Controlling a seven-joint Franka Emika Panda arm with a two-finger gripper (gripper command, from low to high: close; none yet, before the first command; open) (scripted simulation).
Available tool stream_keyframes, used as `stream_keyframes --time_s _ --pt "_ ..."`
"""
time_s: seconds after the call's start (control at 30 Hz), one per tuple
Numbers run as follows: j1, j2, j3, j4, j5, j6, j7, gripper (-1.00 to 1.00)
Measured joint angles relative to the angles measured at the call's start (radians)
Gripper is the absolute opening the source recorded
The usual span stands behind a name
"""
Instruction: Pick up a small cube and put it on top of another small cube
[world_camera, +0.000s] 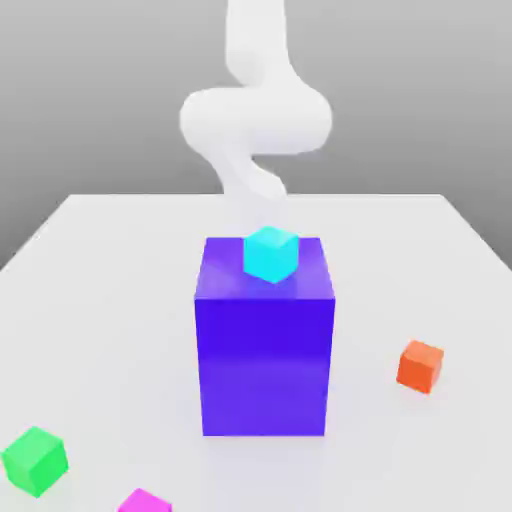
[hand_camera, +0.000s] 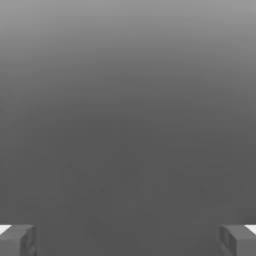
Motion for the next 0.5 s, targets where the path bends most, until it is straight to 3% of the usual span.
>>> stream_keyframes --time_s 0.5 --pt "-0.074 0.55 -0.031 0.022 -0.001 0.156 0.111 0.0"
